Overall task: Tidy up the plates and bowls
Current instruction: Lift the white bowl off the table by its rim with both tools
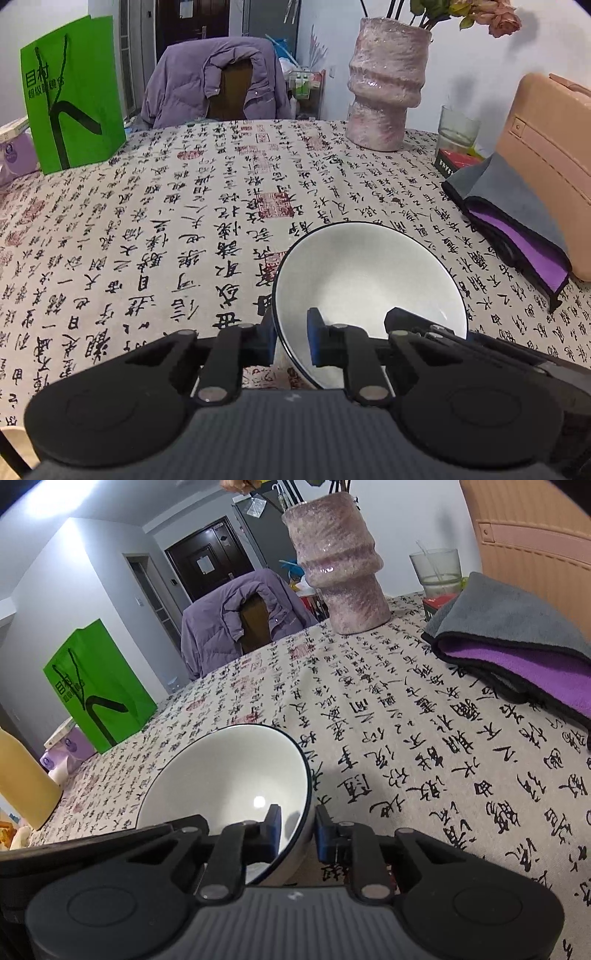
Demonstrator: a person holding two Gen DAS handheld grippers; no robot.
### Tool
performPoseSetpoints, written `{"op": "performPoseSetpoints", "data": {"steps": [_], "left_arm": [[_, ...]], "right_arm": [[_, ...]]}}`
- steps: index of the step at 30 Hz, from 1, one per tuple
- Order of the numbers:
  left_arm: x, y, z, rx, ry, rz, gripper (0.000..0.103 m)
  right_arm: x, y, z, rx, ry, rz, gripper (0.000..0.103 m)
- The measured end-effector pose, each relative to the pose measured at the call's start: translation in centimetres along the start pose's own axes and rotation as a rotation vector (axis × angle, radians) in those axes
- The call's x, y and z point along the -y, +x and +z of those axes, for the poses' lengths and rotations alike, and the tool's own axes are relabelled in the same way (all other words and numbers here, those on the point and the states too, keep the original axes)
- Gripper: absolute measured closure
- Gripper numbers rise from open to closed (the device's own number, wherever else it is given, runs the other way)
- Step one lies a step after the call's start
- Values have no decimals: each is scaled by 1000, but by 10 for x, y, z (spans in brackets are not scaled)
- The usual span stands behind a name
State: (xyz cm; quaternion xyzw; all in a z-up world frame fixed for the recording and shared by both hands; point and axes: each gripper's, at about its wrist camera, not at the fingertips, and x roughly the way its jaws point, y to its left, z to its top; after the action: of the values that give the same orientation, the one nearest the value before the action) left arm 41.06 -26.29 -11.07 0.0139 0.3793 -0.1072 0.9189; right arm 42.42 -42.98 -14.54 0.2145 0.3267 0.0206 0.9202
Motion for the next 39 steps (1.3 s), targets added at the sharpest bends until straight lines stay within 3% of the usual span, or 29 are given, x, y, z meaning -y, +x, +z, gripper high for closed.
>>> {"op": "performPoseSetpoints", "data": {"steps": [13,39], "left_arm": [[-15,-32,1,77,-19,-8,87],[-78,-102,-18,144,-107,23,87]], "right_arm": [[-28,-24,3,56,-59,8,85],[-110,-63,-18,76,-133,55,86]]}}
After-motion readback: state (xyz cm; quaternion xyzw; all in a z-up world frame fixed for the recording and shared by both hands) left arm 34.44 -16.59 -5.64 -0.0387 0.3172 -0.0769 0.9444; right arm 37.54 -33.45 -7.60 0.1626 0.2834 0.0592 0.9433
